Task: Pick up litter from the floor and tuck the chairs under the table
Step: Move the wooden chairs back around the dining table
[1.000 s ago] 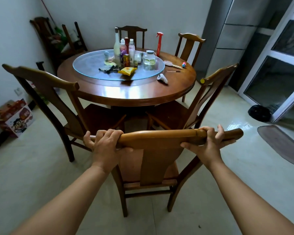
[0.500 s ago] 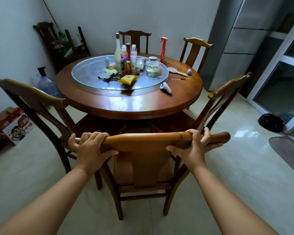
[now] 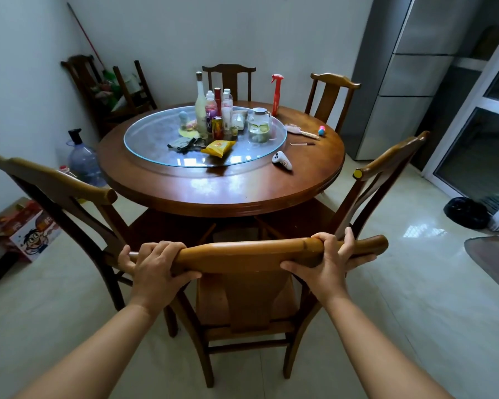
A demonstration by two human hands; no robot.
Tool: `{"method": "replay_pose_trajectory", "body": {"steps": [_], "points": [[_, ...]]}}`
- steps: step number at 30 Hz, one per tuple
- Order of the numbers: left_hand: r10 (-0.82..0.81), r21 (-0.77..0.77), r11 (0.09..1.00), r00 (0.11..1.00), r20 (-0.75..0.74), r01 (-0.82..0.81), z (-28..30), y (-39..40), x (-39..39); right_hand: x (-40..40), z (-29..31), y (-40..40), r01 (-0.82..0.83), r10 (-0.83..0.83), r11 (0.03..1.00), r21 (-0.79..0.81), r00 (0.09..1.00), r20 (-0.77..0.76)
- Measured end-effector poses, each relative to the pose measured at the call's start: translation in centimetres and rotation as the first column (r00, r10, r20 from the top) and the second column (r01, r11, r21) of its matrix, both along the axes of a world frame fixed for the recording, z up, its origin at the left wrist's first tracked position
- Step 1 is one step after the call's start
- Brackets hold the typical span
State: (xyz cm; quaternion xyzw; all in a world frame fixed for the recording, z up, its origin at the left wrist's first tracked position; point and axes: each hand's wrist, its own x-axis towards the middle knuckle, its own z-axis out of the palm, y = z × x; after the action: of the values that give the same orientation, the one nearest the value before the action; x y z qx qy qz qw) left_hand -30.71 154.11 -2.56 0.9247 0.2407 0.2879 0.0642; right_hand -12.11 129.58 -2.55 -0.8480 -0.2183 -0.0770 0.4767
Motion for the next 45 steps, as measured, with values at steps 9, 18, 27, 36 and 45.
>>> {"method": "replay_pose_trajectory", "body": {"steps": [9,18,27,36,45], "points": [[0.015,-0.027,1.0,1.0,-0.009,-0.016,0.3,-0.7,1.5,2.5,0.2,-0.2,0.001,-0.001,1.0,-0.008,1.0,-0.027],[0.033,-0.15,0.987,0.992,-0.12,-0.051,1.3,-2.3,1.5,3.1,0.3,-1.7,-0.038,0.014,0.99,-0.136,0.985,-0.174],[-0.188,-0.21,0.959,0.981,0.039,0.192,6.9,-13.7,10.9,5.6,3.0,-9.5,0.057,-0.072,0.991,-0.123,0.99,-0.121],[-0.256,-0.272,0.926,0.965,0.05,0.26,9.6,-28.5,27.3,17.9,7.1,-23.9,-0.066,0.067,0.972,-0.226,0.998,-0.003],[-0.165,-0.364,0.924,0.982,-0.097,0.119,9.3,-32.3,41.6,32.5,7.0,-28.4,-0.048,0.047,0.975,-0.218,0.999,-0.011]]}}
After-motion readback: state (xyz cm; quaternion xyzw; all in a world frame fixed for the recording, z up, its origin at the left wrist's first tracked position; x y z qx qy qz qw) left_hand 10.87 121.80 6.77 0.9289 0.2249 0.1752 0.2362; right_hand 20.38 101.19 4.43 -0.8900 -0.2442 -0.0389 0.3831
